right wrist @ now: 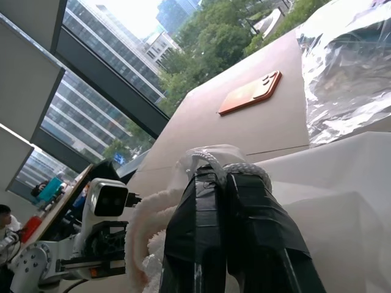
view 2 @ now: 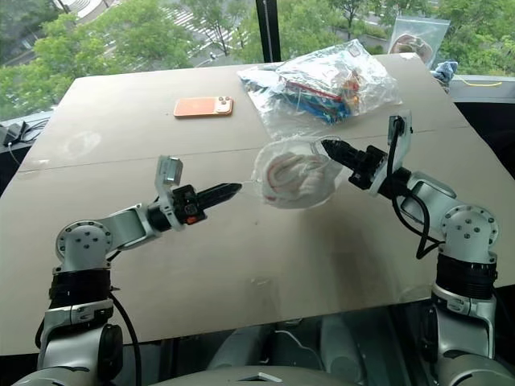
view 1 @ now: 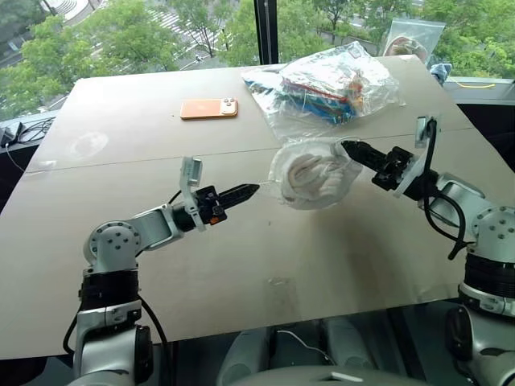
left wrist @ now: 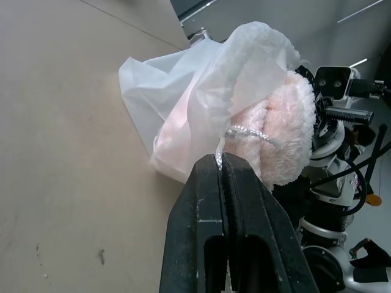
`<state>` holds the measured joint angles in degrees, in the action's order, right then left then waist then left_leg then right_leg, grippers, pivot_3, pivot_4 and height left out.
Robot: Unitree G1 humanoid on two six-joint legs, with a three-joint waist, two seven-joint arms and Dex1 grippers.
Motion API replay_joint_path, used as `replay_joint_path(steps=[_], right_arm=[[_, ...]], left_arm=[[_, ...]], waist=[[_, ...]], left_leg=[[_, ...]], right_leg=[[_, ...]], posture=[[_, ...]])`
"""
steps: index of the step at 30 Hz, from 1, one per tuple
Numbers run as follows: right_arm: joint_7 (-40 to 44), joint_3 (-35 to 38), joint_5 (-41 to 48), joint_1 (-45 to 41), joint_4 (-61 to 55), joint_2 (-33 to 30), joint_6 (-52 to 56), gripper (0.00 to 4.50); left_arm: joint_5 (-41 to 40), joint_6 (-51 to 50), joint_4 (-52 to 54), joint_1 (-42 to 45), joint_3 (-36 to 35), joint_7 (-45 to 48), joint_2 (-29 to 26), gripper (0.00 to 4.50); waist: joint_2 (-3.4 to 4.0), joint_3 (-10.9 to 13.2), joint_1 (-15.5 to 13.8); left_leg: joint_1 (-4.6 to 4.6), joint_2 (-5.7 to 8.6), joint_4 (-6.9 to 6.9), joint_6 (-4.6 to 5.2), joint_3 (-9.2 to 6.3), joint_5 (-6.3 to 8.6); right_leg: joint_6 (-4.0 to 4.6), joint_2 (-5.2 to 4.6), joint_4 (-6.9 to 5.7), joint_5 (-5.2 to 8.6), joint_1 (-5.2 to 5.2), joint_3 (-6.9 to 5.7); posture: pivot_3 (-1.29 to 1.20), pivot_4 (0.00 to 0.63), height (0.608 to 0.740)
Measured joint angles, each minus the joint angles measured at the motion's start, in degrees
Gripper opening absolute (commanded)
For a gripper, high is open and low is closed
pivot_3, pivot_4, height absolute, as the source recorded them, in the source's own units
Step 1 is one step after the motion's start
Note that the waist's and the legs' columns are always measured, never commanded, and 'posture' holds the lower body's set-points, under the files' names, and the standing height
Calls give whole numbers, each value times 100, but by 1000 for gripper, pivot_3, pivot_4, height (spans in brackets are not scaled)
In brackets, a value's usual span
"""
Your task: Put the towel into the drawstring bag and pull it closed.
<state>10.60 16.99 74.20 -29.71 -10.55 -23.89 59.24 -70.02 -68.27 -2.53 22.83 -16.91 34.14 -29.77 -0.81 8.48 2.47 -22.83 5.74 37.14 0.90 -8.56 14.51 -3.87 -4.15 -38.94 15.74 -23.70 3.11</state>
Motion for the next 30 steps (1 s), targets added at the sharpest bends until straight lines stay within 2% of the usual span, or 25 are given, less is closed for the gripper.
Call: replay_joint_path(steps=[5, 10, 15, 20, 23, 26, 29, 30], right_arm=[[-219, 101, 54, 0, 0, 176, -199, 0], [-259, 98, 48, -1, 6, 172, -205, 0], [-255, 67, -103, -1, 29, 92, -208, 0], [-61, -201, -665, -18, 38, -184, -247, 0], [93, -279, -864, -62, 37, -255, -258, 0], [448, -588, -1189, -44, -18, -750, -176, 0], [846, -933, -1634, 48, -138, -1028, -201, 930], [923, -1002, -1733, 84, -144, -1014, -210, 1493]], left_arm=[[-197, 317, 184, -58, -427, -115, 238, 63], [-572, 693, 132, 272, -873, -701, 618, 63], [-1466, 1076, -81, 832, -1383, -1781, 987, 63], [-1842, 1350, -244, 993, -1408, -2461, 1295, 63], [-1840, 1483, -337, 1181, -1396, -2551, 1184, 63], [-1677, 1467, -336, 1092, -1285, -2507, 1048, 63], [-1275, 1541, -394, 939, -1099, -2495, 1052, 0], [-1148, 1597, -410, 908, -1028, -2489, 1093, 0]], waist=[[-1, 0, -40], [-3, 1, -45], [-4, 1, -22], [-9, 3, -35], [-9, 4, -22], [-9, 4, -22], [-11, 3, -30], [-10, 3, -32]], left_leg=[[0, 0, 2, 0, -2, 0], [-4, 0, 4, 0, -2, 0], [-4, 0, 6, 0, -1, 0], [-6, 1, 12, 0, 0, 0], [-6, 1, 10, 0, 2, 0], [-6, 3, 9, 1, 6, 1], [-6, 2, 9, 1, 2, 0], [-6, 2, 9, 1, 2, 0]], right_leg=[[0, -3, 1, 0, 2, -3], [0, -3, 2, 0, 1, -5], [0, -2, 0, 0, 1, -3], [-1, 0, 0, -1, 1, -5], [-1, 0, -1, -1, 1, -3], [-1, 0, 3, 0, 1, 0], [-1, 1, 3, 0, 1, -3], [-1, 1, 1, 0, 1, -3]], posture=[[0, 150, 740], [0, 150, 740], [0, 150, 740], [0, 150, 740], [0, 150, 740], [0, 150, 740], [0, 150, 740], [0, 150, 740]])
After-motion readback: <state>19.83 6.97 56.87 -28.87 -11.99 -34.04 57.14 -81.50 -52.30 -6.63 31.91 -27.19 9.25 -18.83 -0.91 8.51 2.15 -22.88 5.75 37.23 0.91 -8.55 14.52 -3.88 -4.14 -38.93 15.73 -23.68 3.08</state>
